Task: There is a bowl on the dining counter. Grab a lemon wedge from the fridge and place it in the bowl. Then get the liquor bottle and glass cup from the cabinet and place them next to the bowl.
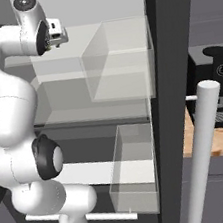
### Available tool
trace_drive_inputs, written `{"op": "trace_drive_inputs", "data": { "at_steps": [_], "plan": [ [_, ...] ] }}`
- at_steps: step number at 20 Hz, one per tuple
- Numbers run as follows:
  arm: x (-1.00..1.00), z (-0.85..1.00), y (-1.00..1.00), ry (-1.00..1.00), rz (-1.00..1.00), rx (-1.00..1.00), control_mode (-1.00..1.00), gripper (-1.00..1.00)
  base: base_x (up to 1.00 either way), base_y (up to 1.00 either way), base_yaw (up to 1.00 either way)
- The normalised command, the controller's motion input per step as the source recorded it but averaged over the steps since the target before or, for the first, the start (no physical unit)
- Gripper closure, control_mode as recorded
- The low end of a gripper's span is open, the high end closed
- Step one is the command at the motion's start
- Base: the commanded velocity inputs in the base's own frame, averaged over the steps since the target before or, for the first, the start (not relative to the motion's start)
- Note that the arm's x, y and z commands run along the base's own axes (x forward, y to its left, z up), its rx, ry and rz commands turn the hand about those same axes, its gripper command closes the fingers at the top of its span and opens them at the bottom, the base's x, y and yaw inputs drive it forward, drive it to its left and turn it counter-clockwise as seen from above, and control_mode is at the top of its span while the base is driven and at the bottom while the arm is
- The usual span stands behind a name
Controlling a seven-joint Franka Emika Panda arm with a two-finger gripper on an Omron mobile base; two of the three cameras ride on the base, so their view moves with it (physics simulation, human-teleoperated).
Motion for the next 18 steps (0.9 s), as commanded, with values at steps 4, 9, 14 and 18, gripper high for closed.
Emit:
{"op": "trace_drive_inputs", "data": {
  "at_steps": [4,9,14,18],
  "plan": [
    [0.14,0.0,0.05,0.02,0.0,-0.05,-1.0,-1.0,0.0,0.0,0.0],
    [0.0,0.0,0.0,0.0,0.0,0.0,-1.0,-1.0,0.0,0.0,0.0],
    [0.0,0.0,0.05,0.0,0.0,0.0,-1.0,-1.0,0.0,0.0,0.0],
    [0.1,0.0,0.1,0.0,0.0,0.0,-1.0,-1.0,0.0,0.0,0.0]
  ]
}}
